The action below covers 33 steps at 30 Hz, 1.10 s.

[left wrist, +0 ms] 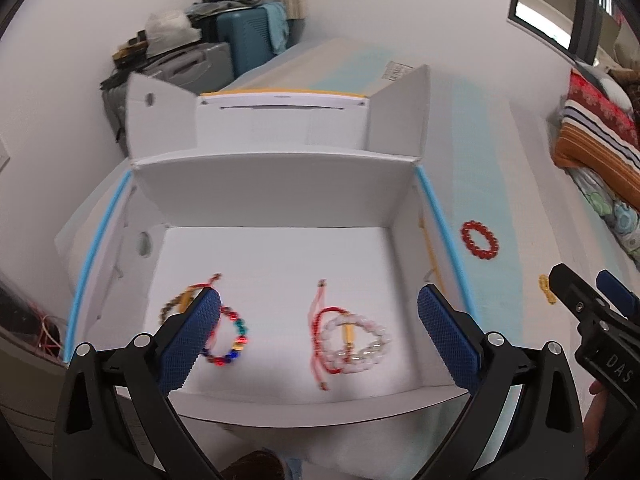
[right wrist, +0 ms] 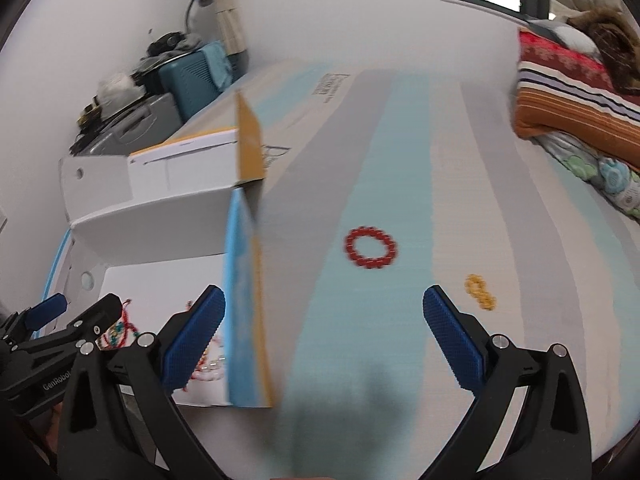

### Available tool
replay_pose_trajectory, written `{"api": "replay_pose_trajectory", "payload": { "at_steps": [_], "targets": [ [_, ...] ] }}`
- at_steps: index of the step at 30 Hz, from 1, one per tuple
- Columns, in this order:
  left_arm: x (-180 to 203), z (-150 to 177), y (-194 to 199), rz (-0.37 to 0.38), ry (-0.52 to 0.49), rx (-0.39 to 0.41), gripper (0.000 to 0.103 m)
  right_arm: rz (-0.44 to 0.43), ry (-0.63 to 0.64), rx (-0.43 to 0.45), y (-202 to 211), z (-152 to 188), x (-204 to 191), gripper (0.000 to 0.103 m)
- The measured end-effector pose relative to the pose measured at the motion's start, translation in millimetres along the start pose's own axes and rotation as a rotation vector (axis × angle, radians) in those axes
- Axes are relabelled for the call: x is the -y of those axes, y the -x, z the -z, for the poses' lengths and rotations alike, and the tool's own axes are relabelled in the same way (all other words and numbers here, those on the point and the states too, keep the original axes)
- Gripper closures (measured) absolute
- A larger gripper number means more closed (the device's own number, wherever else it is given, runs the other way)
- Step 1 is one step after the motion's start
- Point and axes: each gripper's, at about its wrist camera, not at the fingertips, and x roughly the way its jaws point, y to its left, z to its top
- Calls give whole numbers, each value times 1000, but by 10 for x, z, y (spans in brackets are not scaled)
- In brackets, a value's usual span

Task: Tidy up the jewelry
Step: 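Move both tools back over the red and yellow bracelets on the bed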

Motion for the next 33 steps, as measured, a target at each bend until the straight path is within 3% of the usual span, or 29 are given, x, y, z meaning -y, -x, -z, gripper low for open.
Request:
{"api": "replay_pose_trajectory", "payload": {
  "at_steps": [20, 28, 33],
  "targets": [
    [1451, -95, -426, 99, -135, -51, 6, 95, -122, -6, -137, 9, 1446, 8],
    [1980, -190, -843, 148, -167, -111, 6, 111, -149, -33, -408, 27, 1898, 8],
    [2215, -294, -1235, 126, -147, -150, 6, 104, -167, -73, -701, 41, 2123, 8]
  ]
}}
